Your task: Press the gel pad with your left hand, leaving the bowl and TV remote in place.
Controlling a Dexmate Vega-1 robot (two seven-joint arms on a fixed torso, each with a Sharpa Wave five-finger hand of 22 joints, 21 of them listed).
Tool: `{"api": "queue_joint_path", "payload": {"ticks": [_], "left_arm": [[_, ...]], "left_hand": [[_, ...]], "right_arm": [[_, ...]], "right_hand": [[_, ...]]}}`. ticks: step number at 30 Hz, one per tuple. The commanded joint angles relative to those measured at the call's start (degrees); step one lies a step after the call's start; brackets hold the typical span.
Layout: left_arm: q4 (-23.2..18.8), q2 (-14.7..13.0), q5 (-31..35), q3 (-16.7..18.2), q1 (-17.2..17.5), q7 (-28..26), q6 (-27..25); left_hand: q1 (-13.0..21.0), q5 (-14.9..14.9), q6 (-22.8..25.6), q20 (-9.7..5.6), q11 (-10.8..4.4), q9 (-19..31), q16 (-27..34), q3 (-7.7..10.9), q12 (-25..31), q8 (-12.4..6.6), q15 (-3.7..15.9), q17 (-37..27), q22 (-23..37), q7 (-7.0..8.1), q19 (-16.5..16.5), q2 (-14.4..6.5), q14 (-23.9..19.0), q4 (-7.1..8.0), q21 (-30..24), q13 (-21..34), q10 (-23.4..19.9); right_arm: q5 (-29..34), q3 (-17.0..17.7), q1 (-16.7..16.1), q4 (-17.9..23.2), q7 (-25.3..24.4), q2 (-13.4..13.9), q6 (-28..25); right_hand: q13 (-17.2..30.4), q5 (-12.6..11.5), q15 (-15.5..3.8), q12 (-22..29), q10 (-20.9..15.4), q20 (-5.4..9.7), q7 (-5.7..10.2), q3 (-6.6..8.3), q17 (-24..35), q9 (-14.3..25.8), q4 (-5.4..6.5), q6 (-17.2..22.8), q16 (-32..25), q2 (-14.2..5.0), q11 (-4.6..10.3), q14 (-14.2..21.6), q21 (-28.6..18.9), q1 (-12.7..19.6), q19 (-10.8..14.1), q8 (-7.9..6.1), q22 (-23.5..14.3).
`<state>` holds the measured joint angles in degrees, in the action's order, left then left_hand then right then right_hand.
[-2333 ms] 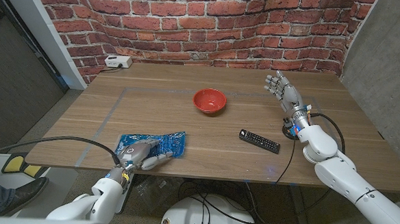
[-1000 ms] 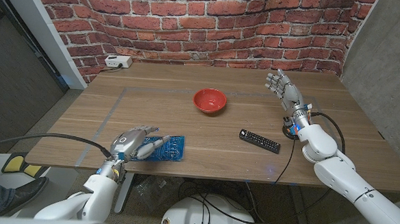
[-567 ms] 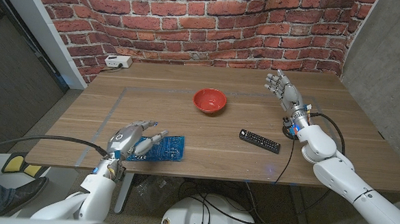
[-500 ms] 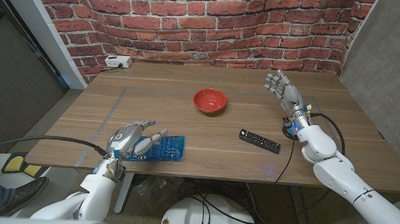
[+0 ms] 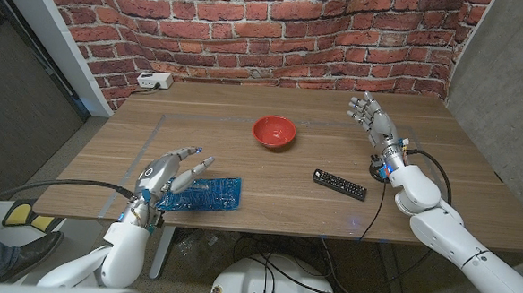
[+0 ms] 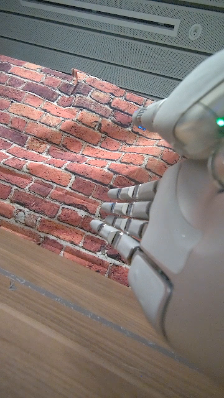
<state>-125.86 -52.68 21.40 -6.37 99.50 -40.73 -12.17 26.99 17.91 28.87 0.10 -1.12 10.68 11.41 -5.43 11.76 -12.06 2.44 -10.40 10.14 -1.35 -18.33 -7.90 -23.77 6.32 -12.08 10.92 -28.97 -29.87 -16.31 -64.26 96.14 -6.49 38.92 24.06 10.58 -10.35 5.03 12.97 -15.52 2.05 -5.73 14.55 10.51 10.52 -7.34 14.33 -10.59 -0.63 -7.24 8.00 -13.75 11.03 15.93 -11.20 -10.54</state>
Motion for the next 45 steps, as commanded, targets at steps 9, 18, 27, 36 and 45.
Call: {"api": "queue_joint_path", "payload": {"ticks": [9, 18, 27, 36, 45], "left_arm": [[8.3, 8.2, -10.8, 1.7, -6.3, 4.3, 19.8], [13.0, 11.8, -20.4, 0.9, -11.0, 10.1, 27.6], [18.3, 14.8, -26.5, -1.5, -17.6, 14.7, 33.0], [21.7, 16.0, -29.4, -3.5, -23.0, 17.8, 35.0], [23.1, 15.1, -33.8, -4.1, -26.6, 21.6, 33.8]], "left_hand": [[0.6, -0.5, 1.1, 0.16, 0.30, 0.1, 0.1, 0.22, 0.3, -0.29, -0.25, 0.0, 0.1, -0.43, -1.2, -0.4, -1.3, -0.34, -0.4, 0.0, -1.2], [0.9, -0.8, -0.1, -0.25, 1.28, 0.1, -0.3, 0.27, -0.2, 0.35, -0.79, 0.0, 0.1, -1.25, -1.6, -0.4, -0.8, -0.35, -0.3, 0.0, -0.4], [1.0, -1.0, -1.4, 0.04, 1.56, 0.2, -0.7, 0.29, -0.6, 0.84, -1.02, 0.0, 0.1, -1.43, -0.8, -0.4, 0.0, -0.31, 0.1, 0.0, 0.6], [1.3, -1.5, -4.1, 0.58, 2.37, 0.2, -1.1, 0.27, -1.0, 1.55, -1.42, -0.1, 0.1, -1.44, 0.1, -0.3, 1.6, -0.31, 0.5, 0.1, 2.3], [1.1, -2.1, -8.7, 0.70, 3.21, 0.2, -1.4, -0.22, -1.4, 2.13, -2.27, -0.1, 0.2, -1.76, 2.5, 0.3, 4.5, -0.12, 1.2, 0.1, 5.3]], "right_arm": [[-0.4, 0.3, -0.1, -0.8, 0.4, -0.4, 1.1], [-0.1, 0.2, -0.1, -1.8, 0.5, -0.9, 2.4], [0.3, 0.6, -0.6, -2.1, -0.7, -1.4, 3.1], [0.2, 0.1, 0.1, -3.6, 0.1, -2.0, 3.9], [0.0, -0.2, 0.7, -4.5, 0.5, -2.1, 3.6]], "right_hand": [[0.2, 0.2, -0.06, -0.2, -0.6, -0.07, -0.10, -0.04, 0.1, 0.3, -0.19, 0.4, 0.0, -0.05, 0.25, 0.4, 0.2, 0.7, 0.3, -0.02, -0.1], [0.2, 0.1, -1.31, 0.1, -1.6, 1.68, 0.10, 0.06, 0.0, 0.2, -0.43, 1.5, -0.1, -0.07, 0.55, 1.1, 0.1, 1.2, 1.1, -0.34, -0.1], [0.1, 0.1, -0.90, -0.1, -1.4, 1.45, 0.19, 0.13, -0.1, 0.2, -0.62, 1.4, 0.1, -0.08, 0.56, 0.6, 0.5, 1.6, 0.5, -0.23, 0.0], [0.1, 0.1, -0.98, -0.4, -0.8, 1.28, 0.02, 0.01, -0.1, 0.2, -0.65, 1.6, 0.3, 0.11, 0.24, 0.0, 0.9, 1.7, -0.1, -0.23, 0.0], [0.0, 0.2, -0.90, -0.5, -0.7, 1.08, -0.19, -0.04, -0.1, 0.2, -0.64, 1.4, 0.3, 0.16, 0.04, -0.2, 1.0, 1.7, -0.4, -0.09, 0.0]]}}
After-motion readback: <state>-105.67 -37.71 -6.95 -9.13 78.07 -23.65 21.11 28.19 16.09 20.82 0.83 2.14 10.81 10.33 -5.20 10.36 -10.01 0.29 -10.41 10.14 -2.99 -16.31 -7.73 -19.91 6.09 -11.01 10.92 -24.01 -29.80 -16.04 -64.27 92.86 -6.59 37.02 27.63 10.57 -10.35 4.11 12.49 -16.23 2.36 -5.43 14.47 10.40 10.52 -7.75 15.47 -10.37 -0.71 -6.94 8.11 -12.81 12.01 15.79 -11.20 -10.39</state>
